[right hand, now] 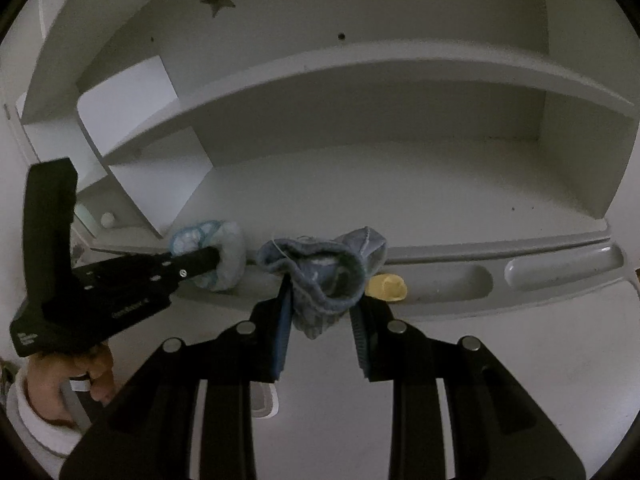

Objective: Collect trash
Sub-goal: 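Grasp blue-white tissue with left tool while right tool grasps grey cloth, then carry tissue and grey cloth in both tools over the bin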

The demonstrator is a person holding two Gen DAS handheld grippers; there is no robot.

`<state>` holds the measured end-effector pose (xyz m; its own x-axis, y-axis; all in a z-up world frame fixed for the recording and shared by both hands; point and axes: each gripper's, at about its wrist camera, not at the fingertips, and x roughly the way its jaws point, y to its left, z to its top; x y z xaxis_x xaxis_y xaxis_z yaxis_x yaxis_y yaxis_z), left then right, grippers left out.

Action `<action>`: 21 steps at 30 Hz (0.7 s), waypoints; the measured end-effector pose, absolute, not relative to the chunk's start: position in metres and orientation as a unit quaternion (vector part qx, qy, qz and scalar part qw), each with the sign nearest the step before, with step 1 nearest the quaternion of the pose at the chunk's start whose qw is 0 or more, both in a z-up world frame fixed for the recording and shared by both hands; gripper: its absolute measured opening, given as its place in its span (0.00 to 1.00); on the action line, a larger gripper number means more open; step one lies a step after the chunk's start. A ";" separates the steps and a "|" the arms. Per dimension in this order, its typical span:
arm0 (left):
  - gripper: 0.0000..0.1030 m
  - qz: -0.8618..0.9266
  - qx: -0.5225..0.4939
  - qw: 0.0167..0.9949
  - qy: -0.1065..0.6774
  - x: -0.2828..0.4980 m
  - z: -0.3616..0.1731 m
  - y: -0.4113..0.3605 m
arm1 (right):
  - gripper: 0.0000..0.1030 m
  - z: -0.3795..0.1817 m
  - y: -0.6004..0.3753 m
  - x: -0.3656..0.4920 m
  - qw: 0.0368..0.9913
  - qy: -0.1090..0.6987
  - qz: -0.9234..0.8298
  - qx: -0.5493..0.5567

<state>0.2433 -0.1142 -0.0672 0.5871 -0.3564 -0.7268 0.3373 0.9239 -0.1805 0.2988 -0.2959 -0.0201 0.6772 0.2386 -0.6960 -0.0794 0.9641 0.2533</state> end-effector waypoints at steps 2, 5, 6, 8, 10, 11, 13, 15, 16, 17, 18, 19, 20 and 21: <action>0.17 -0.194 -0.011 0.891 0.411 0.243 -0.067 -0.114 | 0.26 -0.022 -0.296 0.302 0.908 0.395 0.092 0.107; 0.17 -0.194 -0.012 0.890 0.412 0.243 -0.066 -0.114 | 0.26 -0.019 -0.296 0.304 0.910 0.390 0.092 0.104; 0.17 -0.194 -0.012 0.890 0.412 0.243 -0.066 -0.114 | 0.26 -0.018 -0.295 0.304 0.912 0.388 0.089 0.099; 0.17 -0.194 -0.011 0.890 0.412 0.244 -0.067 -0.113 | 0.26 -0.019 -0.295 0.307 0.912 0.389 0.088 0.095; 0.17 -0.193 -0.010 0.890 0.412 0.244 -0.067 -0.114 | 0.26 -0.022 -0.295 0.310 0.909 0.394 0.090 0.098; 0.17 -0.194 -0.009 0.890 0.412 0.244 -0.067 -0.114 | 0.26 -0.022 -0.294 0.307 0.909 0.395 0.091 0.097; 0.17 -0.194 -0.008 0.890 0.412 0.244 -0.067 -0.114 | 0.26 -0.023 -0.292 0.309 0.908 0.397 0.093 0.095; 0.17 -0.194 -0.008 0.890 0.412 0.244 -0.067 -0.114 | 0.27 -0.023 -0.290 0.308 0.908 0.397 0.093 0.095; 0.17 -0.194 -0.008 0.890 0.412 0.244 -0.067 -0.114 | 0.26 -0.023 -0.290 0.307 0.908 0.397 0.091 0.096; 0.17 -0.193 -0.006 0.891 0.412 0.244 -0.067 -0.114 | 0.26 -0.023 -0.289 0.308 0.908 0.398 0.092 0.096; 0.17 -0.194 -0.006 0.891 0.411 0.244 -0.067 -0.114 | 0.26 -0.023 -0.289 0.308 0.907 0.399 0.093 0.094; 0.17 -0.194 -0.007 0.890 0.412 0.244 -0.067 -0.114 | 0.26 -0.023 -0.288 0.309 0.907 0.400 0.093 0.093; 0.17 -0.194 -0.007 0.890 0.412 0.244 -0.067 -0.114 | 0.26 -0.023 -0.288 0.309 0.907 0.400 0.093 0.091; 0.17 -0.194 -0.007 0.890 0.412 0.244 -0.067 -0.114 | 0.26 -0.023 -0.288 0.309 0.907 0.401 0.092 0.088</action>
